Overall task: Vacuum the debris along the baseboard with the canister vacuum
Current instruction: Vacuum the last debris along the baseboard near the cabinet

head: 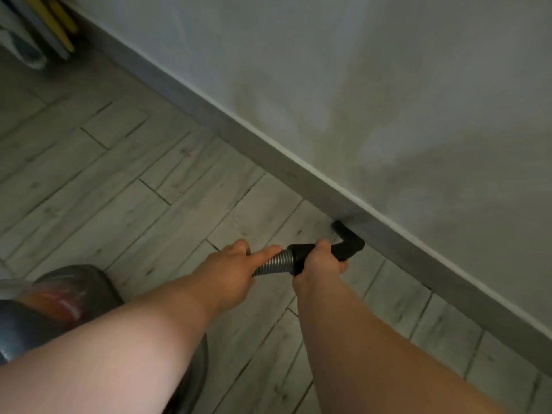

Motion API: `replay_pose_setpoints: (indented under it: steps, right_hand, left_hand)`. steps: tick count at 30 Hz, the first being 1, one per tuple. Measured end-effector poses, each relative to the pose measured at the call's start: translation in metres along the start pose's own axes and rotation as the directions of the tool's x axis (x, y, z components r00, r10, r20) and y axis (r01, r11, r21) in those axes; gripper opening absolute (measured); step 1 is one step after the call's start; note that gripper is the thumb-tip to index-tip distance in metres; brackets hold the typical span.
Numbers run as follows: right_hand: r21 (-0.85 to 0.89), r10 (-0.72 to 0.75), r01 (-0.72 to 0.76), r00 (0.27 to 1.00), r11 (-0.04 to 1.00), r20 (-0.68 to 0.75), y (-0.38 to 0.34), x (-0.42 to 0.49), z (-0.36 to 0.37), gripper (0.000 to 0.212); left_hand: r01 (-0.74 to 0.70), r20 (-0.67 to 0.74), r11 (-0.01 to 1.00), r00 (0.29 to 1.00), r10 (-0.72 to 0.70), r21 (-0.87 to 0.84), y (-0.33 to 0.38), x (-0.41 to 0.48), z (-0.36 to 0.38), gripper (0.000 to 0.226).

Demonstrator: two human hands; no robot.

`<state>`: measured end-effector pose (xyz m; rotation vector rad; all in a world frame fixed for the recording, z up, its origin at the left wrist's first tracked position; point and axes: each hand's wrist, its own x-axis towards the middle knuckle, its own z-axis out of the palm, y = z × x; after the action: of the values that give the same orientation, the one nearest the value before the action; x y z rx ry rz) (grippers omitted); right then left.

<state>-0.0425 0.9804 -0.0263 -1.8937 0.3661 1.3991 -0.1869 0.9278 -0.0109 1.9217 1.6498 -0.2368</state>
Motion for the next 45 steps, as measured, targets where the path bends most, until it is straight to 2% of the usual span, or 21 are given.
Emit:
replay_pose_setpoints:
  steps: [4,8,13,15,18,20,22,25,28,30,35,41,45]
  right_hand:
    - [-0.096,-0.035,0.036,0.999,0.995,0.011,0.010,-0.012,0.056,0.074]
    - [-0.306,-0.070,0.119,0.983,0.944,0.169,0.020,-0.023,0.119,0.069]
    - [-0.513,-0.100,0.316,0.909,0.798,0.404,0.012,-0.041,0.178,0.072]
    - [-0.569,-0.107,0.445,0.842,0.692,0.529,0.007,-0.049,0.199,0.077]
    - [-0.581,-0.092,0.647,0.703,0.494,0.705,-0.001,-0.055,0.242,0.083]
    - [-0.545,-0.028,0.774,0.583,0.321,0.812,-0.005,-0.058,0.270,0.087]
    - [-0.512,0.066,0.848,0.508,0.140,0.859,-0.008,-0.059,0.291,0.092]
    - [-0.515,0.131,0.855,0.518,-0.060,0.845,-0.014,-0.053,0.314,0.089]
    - [-0.498,0.149,0.831,0.540,-0.248,0.828,-0.021,-0.046,0.319,0.084]
    - [-0.465,0.183,0.818,0.542,-0.339,0.820,-0.025,-0.043,0.317,0.083]
    - [-0.461,0.196,0.778,0.577,-0.426,0.793,-0.035,-0.040,0.300,0.085]
    - [-0.521,0.154,0.727,0.636,-0.446,0.756,-0.034,-0.039,0.258,0.086]
    - [-0.550,0.112,0.701,0.657,-0.454,0.745,-0.033,-0.035,0.220,0.087]
  left_hand:
    - [0.120,0.023,0.984,0.993,-0.118,-0.131,-0.037,0.000,-0.015,0.071]
    - [0.218,-0.027,0.946,0.973,-0.231,-0.241,-0.077,-0.007,-0.030,0.078]
    - [0.330,-0.054,0.868,0.925,-0.375,-0.371,-0.093,0.001,-0.041,0.083]
    - [0.377,-0.048,0.814,0.896,-0.442,-0.442,-0.094,0.010,-0.047,0.081]
    - [0.408,-0.078,0.713,0.837,-0.542,-0.570,-0.099,0.031,-0.060,0.078]
    - [0.409,-0.060,0.625,0.805,-0.591,-0.664,-0.101,0.048,-0.065,0.078]
    - [0.411,-0.037,0.544,0.773,-0.633,-0.732,-0.104,0.064,-0.068,0.077]
    - [0.404,0.017,0.458,0.764,-0.645,-0.792,-0.100,0.088,-0.070,0.079]
    - [0.389,0.063,0.412,0.785,-0.616,-0.824,-0.087,0.107,-0.070,0.084]
    - [0.380,0.086,0.380,0.793,-0.603,-0.843,-0.076,0.113,-0.070,0.085]
    - [0.364,0.105,0.342,0.802,-0.587,-0.866,-0.048,0.110,-0.065,0.085]
    - [0.360,0.113,0.393,0.842,-0.527,-0.846,-0.024,0.087,-0.045,0.085]
    - [0.367,0.176,0.388,0.878,-0.446,-0.846,-0.008,0.070,-0.030,0.085]
